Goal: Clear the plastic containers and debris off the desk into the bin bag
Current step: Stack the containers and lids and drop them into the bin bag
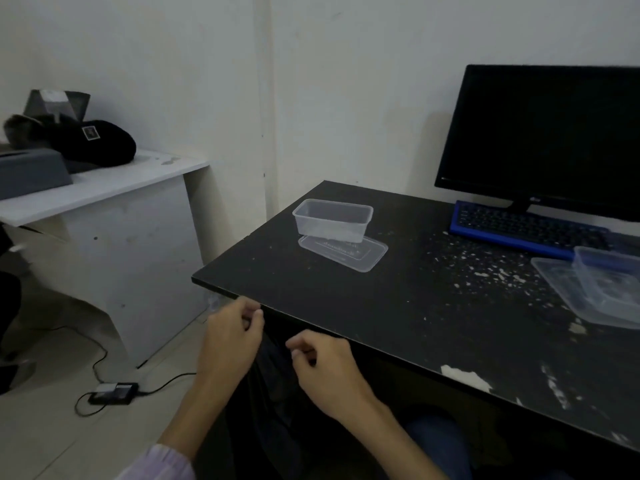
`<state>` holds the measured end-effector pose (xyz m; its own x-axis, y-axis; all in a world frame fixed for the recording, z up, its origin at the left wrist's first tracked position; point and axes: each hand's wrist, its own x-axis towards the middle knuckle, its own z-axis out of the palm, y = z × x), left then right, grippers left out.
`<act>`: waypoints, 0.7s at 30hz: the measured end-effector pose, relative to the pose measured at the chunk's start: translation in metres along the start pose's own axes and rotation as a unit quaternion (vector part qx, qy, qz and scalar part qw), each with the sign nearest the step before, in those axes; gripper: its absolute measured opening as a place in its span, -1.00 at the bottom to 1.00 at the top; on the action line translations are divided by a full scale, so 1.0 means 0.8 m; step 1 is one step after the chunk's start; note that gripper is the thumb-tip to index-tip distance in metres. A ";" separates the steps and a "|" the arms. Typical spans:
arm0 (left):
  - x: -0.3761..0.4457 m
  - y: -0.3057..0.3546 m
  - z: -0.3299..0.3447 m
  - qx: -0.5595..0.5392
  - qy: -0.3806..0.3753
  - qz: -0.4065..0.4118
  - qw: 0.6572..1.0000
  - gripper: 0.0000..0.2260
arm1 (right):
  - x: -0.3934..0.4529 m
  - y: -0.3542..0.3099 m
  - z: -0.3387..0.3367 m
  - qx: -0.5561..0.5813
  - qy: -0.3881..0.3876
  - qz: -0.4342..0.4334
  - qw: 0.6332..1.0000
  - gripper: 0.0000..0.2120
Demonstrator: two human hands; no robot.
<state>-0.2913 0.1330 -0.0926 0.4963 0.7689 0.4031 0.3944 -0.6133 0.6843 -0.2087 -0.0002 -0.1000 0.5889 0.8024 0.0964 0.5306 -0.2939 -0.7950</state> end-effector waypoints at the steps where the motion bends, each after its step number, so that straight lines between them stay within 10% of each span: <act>1: 0.008 0.010 -0.002 -0.008 0.006 0.010 1.000 -0.94 | 0.000 -0.007 -0.011 0.000 0.012 -0.007 1.000 -0.79; 21: 0.259 0.073 0.119 -0.137 -0.040 -0.141 0.980 -0.58 | 0.242 0.046 -0.163 0.008 0.183 0.129 0.975 -0.76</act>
<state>-0.0920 0.2391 -0.0271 0.4599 0.8779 0.1333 0.3083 -0.2986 0.9032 0.0039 0.0766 -0.0324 0.8811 0.4630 0.0968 0.3282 -0.4511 -0.8299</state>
